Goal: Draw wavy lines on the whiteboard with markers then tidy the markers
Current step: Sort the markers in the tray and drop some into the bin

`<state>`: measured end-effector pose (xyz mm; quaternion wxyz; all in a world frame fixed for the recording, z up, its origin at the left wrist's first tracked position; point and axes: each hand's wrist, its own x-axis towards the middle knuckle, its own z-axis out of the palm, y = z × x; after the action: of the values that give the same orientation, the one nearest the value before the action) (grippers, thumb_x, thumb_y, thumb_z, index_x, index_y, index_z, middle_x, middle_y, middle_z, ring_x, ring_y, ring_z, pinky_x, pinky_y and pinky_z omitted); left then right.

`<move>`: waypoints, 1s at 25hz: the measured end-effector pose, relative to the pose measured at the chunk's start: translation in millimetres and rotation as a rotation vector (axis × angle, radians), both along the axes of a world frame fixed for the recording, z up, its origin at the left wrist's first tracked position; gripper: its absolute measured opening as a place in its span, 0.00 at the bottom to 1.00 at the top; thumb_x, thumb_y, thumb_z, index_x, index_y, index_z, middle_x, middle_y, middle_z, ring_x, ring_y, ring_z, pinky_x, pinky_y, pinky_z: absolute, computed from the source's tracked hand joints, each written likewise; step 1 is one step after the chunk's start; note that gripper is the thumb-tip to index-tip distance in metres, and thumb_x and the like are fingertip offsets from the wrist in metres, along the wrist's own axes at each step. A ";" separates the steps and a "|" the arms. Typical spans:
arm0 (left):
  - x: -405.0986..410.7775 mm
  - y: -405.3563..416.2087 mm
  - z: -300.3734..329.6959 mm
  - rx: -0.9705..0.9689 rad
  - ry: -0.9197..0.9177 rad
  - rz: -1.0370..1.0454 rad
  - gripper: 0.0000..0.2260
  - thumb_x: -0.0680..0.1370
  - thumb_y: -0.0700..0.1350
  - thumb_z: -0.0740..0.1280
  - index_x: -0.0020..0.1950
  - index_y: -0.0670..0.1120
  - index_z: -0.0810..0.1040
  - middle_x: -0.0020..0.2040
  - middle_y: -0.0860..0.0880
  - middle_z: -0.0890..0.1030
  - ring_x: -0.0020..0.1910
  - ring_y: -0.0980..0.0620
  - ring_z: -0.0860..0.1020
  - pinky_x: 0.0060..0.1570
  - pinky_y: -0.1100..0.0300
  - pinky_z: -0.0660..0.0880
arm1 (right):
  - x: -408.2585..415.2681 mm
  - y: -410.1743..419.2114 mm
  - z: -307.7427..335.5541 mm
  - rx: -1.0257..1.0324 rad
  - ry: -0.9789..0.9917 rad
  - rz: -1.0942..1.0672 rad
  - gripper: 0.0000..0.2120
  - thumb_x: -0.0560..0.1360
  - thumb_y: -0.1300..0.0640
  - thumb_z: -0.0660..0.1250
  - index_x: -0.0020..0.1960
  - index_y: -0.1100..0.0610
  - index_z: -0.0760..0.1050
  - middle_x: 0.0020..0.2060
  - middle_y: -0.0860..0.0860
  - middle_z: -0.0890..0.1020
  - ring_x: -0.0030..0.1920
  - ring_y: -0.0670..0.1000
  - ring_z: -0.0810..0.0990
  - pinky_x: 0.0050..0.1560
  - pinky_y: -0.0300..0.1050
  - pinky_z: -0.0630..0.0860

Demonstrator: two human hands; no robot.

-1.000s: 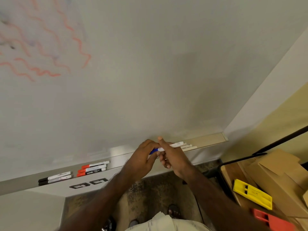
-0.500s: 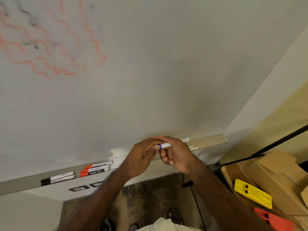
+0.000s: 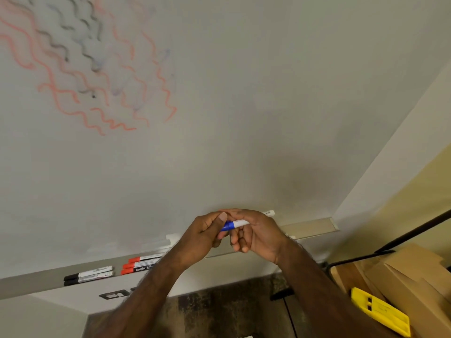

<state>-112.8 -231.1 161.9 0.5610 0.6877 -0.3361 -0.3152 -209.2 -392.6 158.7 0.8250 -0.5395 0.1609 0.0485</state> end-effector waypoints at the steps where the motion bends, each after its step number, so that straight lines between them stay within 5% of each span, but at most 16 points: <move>1: 0.5 1.1 1.5 0.003 0.030 0.015 0.15 0.87 0.50 0.57 0.62 0.53 0.84 0.33 0.52 0.73 0.33 0.56 0.68 0.35 0.62 0.69 | 1.8 1.3 2.7 0.002 -0.012 0.013 0.19 0.84 0.52 0.62 0.59 0.67 0.81 0.34 0.60 0.81 0.29 0.55 0.80 0.27 0.42 0.75; 7: 27.2 25.3 1.7 -0.267 0.409 0.110 0.23 0.76 0.62 0.73 0.54 0.42 0.84 0.33 0.47 0.65 0.28 0.53 0.60 0.30 0.60 0.61 | 4.3 -27.7 18.7 0.151 -0.069 -0.145 0.20 0.80 0.56 0.61 0.69 0.61 0.80 0.28 0.57 0.80 0.27 0.54 0.78 0.28 0.43 0.71; 12: 30.2 33.4 29.1 -0.133 -0.234 0.172 0.16 0.85 0.54 0.62 0.72 0.56 0.77 0.45 0.53 0.75 0.40 0.55 0.74 0.46 0.60 0.74 | 8.7 -40.8 37.7 0.010 -0.200 -0.238 0.19 0.83 0.53 0.62 0.66 0.65 0.78 0.33 0.60 0.79 0.32 0.58 0.79 0.28 0.44 0.73; 15: 32.4 21.4 54.6 -0.150 -0.681 0.173 0.19 0.86 0.44 0.62 0.78 0.51 0.71 0.53 0.56 0.75 0.54 0.54 0.77 0.56 0.69 0.72 | 23.8 -27.7 63.4 -0.112 -0.316 -0.268 0.15 0.79 0.53 0.66 0.59 0.64 0.79 0.37 0.62 0.80 0.37 0.60 0.80 0.32 0.48 0.76; 19: 44.9 13.1 122.7 -0.258 -1.102 0.293 0.19 0.84 0.41 0.64 0.75 0.45 0.74 0.55 0.52 0.79 0.53 0.58 0.77 0.56 0.66 0.73 | 42.4 -19.1 124.4 -0.252 -0.538 -0.286 0.11 0.78 0.57 0.69 0.56 0.62 0.80 0.42 0.64 0.82 0.41 0.60 0.82 0.36 0.52 0.80; 25: 73.1 4.9 272.4 -0.489 -1.596 0.506 0.16 0.82 0.35 0.70 0.70 0.39 0.78 0.61 0.46 0.83 0.62 0.50 0.79 0.66 0.56 0.74 | 58.2 -3.8 239.3 -0.518 -0.908 -0.439 0.07 0.79 0.61 0.71 0.55 0.62 0.82 0.43 0.62 0.83 0.43 0.60 0.84 0.40 0.54 0.83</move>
<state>-39.7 -226.1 434.3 0.3430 0.6172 -0.5242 0.4760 -151.1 -396.3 398.1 0.6429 -0.6450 -0.0953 -0.4020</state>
